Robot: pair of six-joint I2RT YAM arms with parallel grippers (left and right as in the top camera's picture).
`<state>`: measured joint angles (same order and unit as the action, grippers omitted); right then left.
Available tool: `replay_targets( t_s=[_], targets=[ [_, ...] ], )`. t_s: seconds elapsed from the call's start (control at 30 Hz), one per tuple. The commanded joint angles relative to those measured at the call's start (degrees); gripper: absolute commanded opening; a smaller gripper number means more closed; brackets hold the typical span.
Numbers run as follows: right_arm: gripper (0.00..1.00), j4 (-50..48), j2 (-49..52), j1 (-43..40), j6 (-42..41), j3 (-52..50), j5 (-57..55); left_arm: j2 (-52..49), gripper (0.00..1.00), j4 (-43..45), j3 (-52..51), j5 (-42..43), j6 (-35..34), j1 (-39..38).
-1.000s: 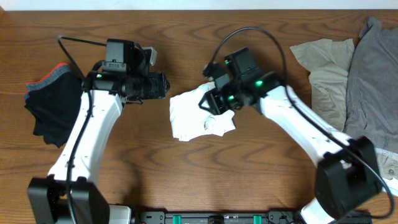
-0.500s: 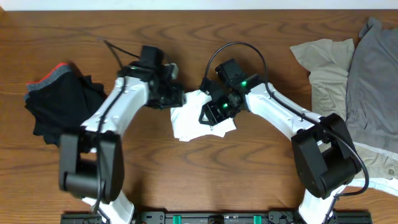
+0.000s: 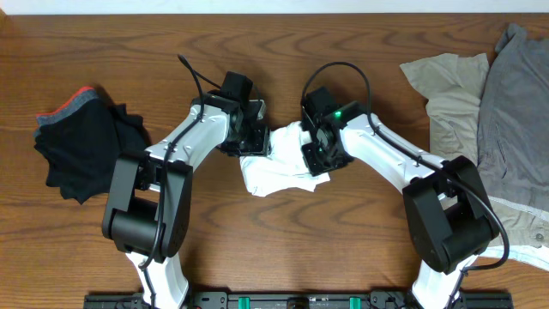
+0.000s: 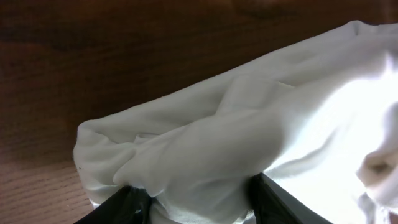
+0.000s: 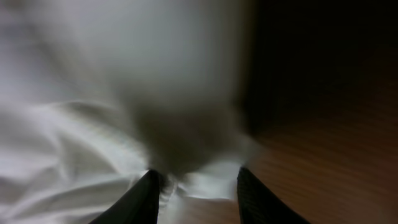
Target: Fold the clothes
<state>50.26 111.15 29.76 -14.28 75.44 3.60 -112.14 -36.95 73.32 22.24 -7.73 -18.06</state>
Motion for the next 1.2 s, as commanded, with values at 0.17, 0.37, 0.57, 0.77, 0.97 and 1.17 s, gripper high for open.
replay_targets(
  t_s=[0.17, 0.37, 0.57, 0.77, 0.97, 1.17],
  targets=[
    [0.38, 0.3, -1.1, -2.2, -5.5, 0.8, -12.0, -3.5, 0.54, -0.7, -1.1, -1.8, -0.5, -0.4],
    [0.40, -2.3, -9.2, -2.1, -0.8, 2.9, -2.8, -3.5, 0.54, -0.7, -1.1, -1.8, -0.5, -0.4],
    [0.34, -10.0, -14.1, -0.6, 10.1, 3.1, 16.8, -3.5, 0.54, -0.7, -1.1, -1.8, -0.5, -0.4],
    [0.29, -10.5, -10.4, 0.0, 11.5, 3.0, 23.8, -3.5, 0.54, -0.7, -1.1, -1.8, -0.5, -0.4],
    [0.31, -12.0, -4.2, 1.0, 11.6, 3.0, 26.9, -3.5, 0.54, -0.7, -1.1, -1.8, -0.5, -0.4],
    [0.32, -12.9, 0.7, 1.3, 11.9, 3.0, 26.1, -3.5, 0.54, -0.7, -1.1, -1.8, -0.5, -0.4]
  ],
)
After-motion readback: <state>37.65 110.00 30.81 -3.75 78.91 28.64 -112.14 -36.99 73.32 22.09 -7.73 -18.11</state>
